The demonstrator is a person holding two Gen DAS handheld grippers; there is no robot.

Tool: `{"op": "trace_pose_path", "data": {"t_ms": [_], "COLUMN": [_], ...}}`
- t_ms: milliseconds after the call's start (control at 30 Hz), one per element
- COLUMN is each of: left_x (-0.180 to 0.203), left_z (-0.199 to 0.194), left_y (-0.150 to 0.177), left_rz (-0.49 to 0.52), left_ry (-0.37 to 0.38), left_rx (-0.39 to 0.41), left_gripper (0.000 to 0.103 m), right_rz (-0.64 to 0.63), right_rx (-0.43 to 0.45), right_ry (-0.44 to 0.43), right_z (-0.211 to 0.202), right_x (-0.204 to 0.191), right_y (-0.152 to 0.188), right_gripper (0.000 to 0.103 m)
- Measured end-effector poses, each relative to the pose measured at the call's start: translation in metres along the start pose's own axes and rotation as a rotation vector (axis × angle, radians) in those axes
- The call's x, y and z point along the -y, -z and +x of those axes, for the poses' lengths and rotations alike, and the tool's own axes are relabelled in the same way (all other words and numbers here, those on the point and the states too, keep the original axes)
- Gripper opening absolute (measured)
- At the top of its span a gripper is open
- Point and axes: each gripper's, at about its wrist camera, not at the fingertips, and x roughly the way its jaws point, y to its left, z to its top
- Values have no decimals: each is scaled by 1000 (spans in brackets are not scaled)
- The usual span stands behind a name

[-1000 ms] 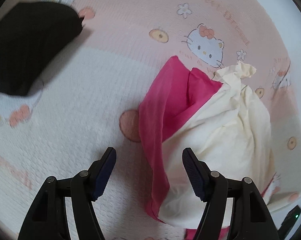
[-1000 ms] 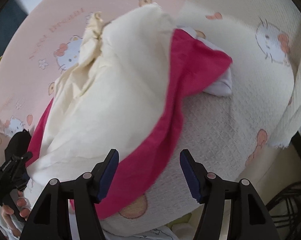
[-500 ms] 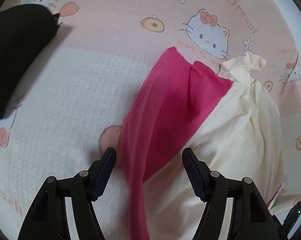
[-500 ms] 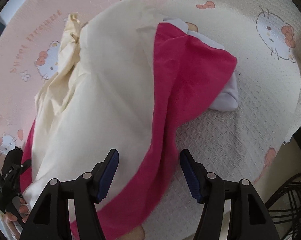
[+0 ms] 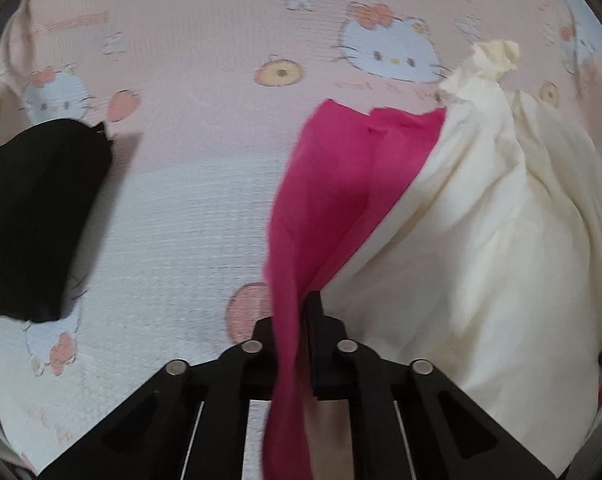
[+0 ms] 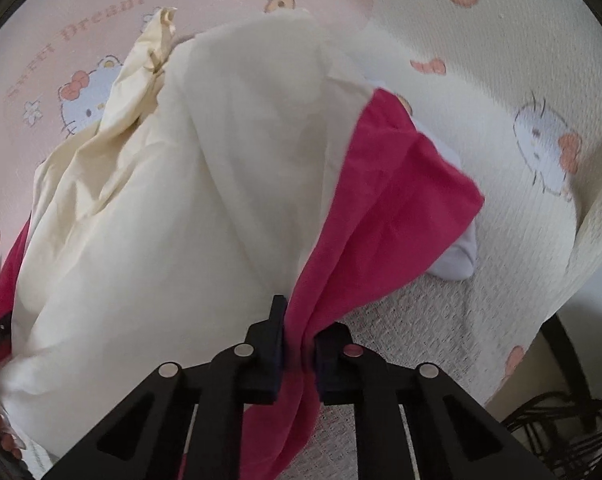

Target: Fold clothes

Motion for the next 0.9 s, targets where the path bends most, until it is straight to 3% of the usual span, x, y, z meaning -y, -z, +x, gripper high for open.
{"op": "trace_pose_path", "data": {"t_ms": [67,267,433,600,900], "left_x": [-9,-46,-54,-66,-92], "left_z": [-4,-13,-27,-37,-56], "left_y": [0,13,28,52,98], "left_rz": [-7,-68,-46,2,-27], "left_ry": [-55,11,-17,-92,-87], "left_rx": [5,-24,-16,-38,-59], "left_gripper": [2,2,2,2,2], "right_rz": [-6,-13,-19,-25,-93], "right_rx": [12,41,65,79,59], "right_ry": [1,-13,-24,-43,-12], "right_z": [-6,-27,-44,-58,-64], "right_x": [0,-1,-2,-3,-15], "right_y": [0,2,3,5,13], "right_gripper": [9,9,8,8,8]}}
